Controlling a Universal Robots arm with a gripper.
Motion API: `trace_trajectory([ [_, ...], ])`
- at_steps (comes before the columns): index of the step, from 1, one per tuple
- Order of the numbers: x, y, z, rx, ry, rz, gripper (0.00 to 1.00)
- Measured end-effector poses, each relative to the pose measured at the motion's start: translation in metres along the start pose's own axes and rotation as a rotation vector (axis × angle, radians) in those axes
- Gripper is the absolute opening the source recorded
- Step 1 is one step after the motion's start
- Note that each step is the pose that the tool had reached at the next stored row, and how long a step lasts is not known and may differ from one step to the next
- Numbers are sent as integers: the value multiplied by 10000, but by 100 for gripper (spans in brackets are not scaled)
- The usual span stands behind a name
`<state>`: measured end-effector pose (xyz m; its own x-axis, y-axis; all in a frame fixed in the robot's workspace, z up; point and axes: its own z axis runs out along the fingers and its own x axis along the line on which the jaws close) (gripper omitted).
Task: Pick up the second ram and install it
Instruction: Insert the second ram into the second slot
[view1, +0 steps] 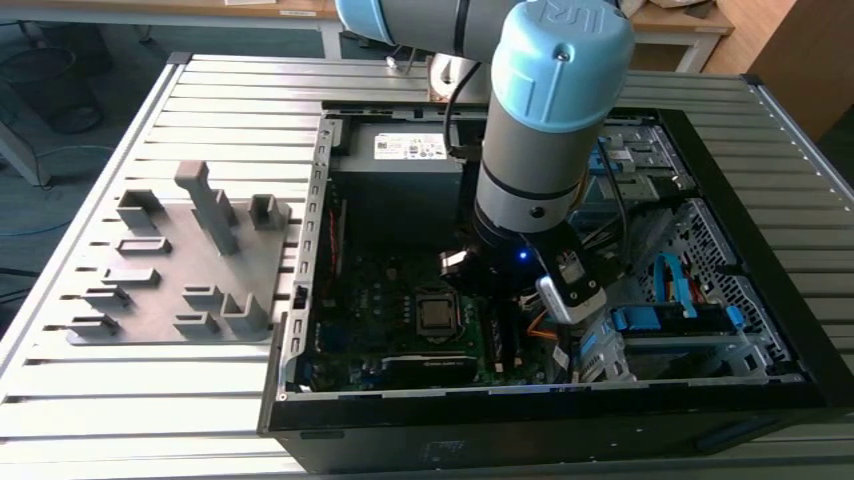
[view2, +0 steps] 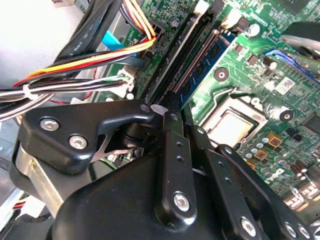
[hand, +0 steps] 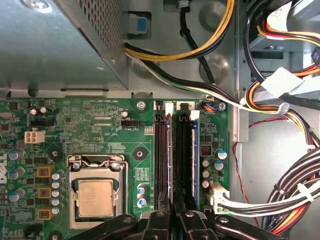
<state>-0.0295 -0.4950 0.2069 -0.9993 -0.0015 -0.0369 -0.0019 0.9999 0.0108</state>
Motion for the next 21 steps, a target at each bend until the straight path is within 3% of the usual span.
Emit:
trace_trajectory([
  [11, 2, 29, 9, -1, 0, 0, 14],
  [16, 6, 26, 84, 11, 11, 0, 14],
  [21, 5, 28, 94, 1, 8, -1, 14],
])
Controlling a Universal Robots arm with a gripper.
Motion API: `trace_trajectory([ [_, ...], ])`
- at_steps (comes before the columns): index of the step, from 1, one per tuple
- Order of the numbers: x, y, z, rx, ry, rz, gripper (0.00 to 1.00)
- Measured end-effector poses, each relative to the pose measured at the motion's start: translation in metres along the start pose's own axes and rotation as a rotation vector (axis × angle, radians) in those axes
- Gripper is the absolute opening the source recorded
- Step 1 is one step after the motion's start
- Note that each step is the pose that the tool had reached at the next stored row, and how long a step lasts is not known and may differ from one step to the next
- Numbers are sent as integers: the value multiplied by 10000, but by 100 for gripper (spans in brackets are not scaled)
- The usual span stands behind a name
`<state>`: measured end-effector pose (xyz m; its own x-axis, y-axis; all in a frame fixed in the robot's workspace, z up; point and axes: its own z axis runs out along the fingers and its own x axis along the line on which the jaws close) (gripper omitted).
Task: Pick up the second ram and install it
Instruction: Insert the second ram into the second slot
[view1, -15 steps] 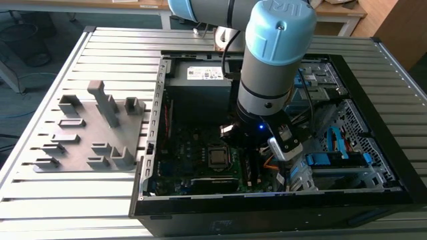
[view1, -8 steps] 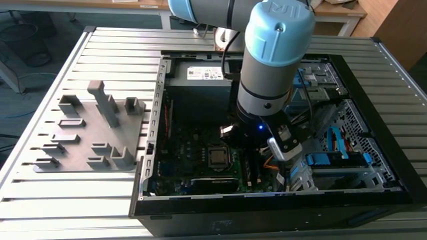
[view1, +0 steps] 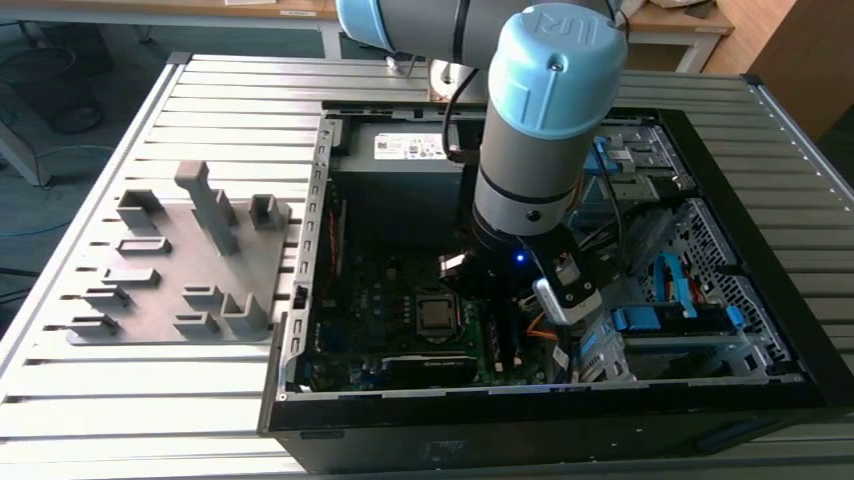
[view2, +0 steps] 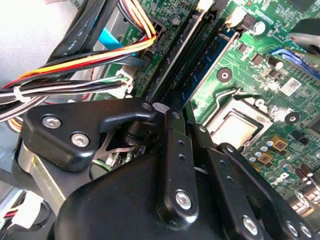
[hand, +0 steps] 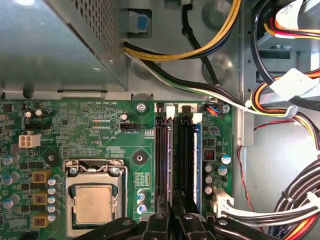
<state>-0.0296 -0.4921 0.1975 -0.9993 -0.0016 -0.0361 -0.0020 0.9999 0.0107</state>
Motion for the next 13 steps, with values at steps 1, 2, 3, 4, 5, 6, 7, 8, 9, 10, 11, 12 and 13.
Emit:
trace_trajectory([
  [1, -1, 1, 2, -7, -5, 0, 14],
  [2, -3, 6, 17, -43, -17, 0, 15],
  [3, -2, 4, 12, -25, -10, 0, 15],
  [4, -1, 1, 4, -6, -3, -1, 22],
  [5, -1, 0, 4, -4, -2, 0, 22],
  [6, 0, 0, 1, 0, -1, 0, 22],
  [7, -1, 0, -18, 6, 0, 0, 22],
  [8, -2, 1, -57, 5, -1, 1, 22],
  [9, -4, 2, -100, 1, -3, 0, 22],
  [10, -6, 3, -146, 4, -3, 0, 22],
  [11, -7, 4, -191, 2, -3, -1, 22],
  [12, -9, 7, -240, 4, -3, 0, 22],
  [13, -10, 12, -285, 3, -4, 0, 22],
])
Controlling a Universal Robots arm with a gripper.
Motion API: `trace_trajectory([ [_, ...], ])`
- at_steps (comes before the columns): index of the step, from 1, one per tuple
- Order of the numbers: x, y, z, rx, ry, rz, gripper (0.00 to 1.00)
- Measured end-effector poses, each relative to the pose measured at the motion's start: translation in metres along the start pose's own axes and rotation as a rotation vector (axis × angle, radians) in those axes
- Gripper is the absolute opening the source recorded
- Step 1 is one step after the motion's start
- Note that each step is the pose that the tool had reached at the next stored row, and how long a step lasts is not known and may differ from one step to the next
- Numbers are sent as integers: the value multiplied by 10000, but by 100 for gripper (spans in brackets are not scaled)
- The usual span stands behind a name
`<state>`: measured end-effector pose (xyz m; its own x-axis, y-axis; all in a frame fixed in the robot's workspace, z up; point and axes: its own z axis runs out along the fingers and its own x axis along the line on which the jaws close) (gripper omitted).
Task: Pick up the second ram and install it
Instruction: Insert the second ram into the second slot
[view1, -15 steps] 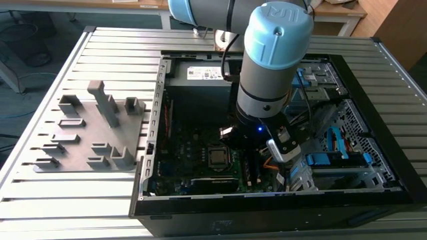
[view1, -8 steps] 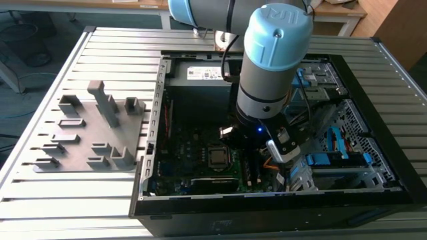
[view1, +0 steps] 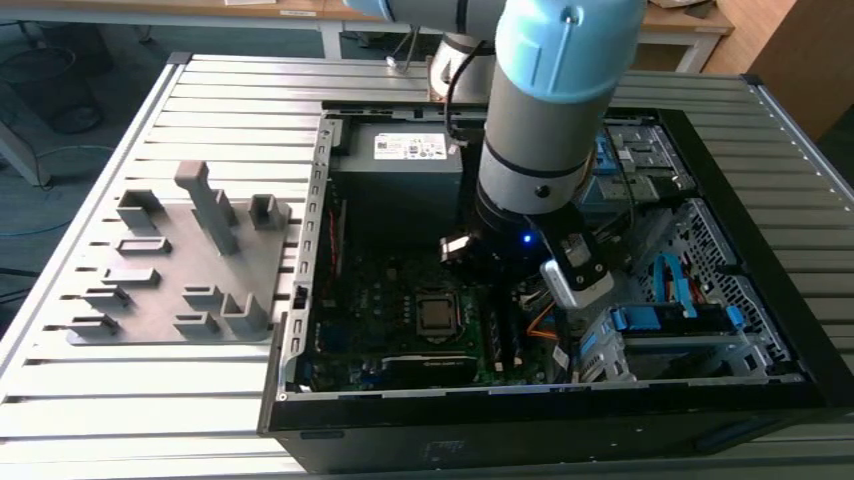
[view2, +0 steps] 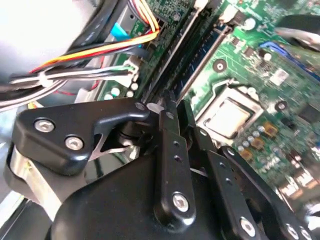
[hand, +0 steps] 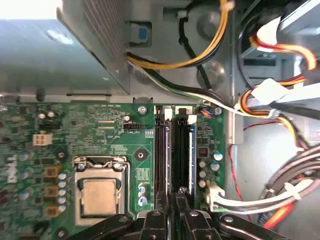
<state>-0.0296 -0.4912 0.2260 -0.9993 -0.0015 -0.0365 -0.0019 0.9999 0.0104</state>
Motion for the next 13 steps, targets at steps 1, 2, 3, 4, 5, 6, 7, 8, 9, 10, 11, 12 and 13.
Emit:
trace_trajectory([
  [1, -1, 7, -42, 2, -2, 1, 22],
  [2, -2, 24, -66, 18, -4, 1, 22],
  [3, -3, 48, -81, 61, -3, -1, 22],
  [4, -4, 64, -95, 88, -3, -3, 20],
  [5, -4, 78, -113, 113, -2, -3, 14],
  [6, -5, 90, -128, 132, -3, -5, 14],
  [7, -6, 104, -146, 156, -2, -5, 10],
  [8, -6, 115, -163, 173, -1, -6, 10],
  [9, -7, 122, -179, 181, -1, -7, 10],
  [10, -8, 123, -188, 184, -1, -8, 10],
  [11, -8, 124, -191, 181, -2, -8, 10],
  [12, -8, 124, -190, 179, -3, -8, 10],
  [13, -7, 124, -191, 179, -3, -7, 10],
])
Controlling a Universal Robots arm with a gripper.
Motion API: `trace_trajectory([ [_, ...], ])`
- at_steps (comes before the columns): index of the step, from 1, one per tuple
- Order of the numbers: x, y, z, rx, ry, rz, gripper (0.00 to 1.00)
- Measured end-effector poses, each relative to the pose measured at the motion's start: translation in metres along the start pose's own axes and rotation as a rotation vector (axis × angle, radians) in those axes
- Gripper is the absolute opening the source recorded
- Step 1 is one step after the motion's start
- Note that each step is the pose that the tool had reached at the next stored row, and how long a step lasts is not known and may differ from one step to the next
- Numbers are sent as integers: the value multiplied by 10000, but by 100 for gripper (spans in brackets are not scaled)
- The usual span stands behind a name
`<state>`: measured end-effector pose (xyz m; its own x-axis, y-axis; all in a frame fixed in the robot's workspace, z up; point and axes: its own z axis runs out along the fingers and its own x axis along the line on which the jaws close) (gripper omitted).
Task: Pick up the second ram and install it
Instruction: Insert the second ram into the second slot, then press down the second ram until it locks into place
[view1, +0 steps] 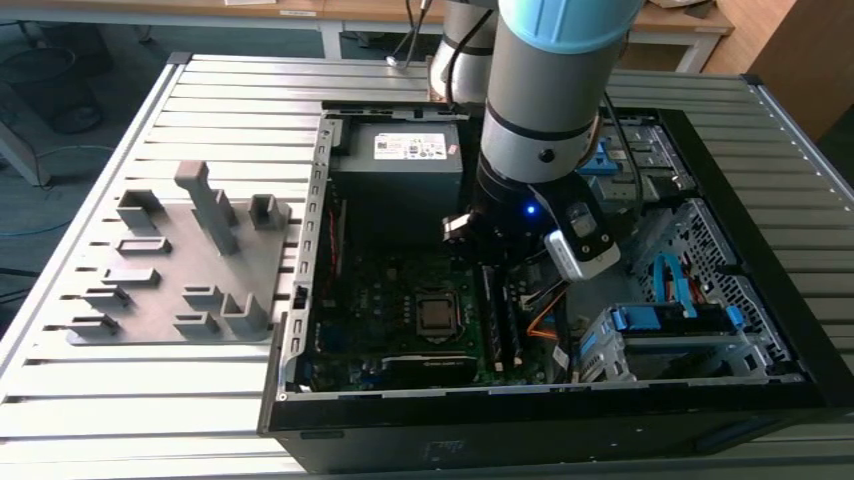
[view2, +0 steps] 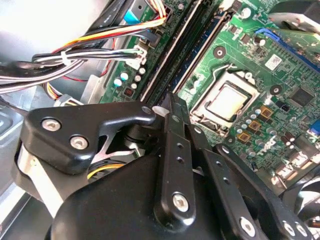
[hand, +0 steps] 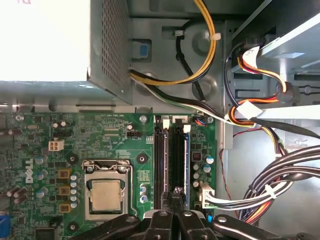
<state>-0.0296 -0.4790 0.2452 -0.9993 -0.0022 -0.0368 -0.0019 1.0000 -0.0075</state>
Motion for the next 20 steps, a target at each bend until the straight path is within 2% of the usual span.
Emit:
trace_trajectory([
  [11, 0, 0, -2, 1, 1, 0, 10],
  [13, 0, 9, 7, -56, 0, 1, 10],
  [15, 2, 60, 35, -89, 0, 4, 10],
  [20, 4, 284, 125, -93, 1, 3, 10],
])
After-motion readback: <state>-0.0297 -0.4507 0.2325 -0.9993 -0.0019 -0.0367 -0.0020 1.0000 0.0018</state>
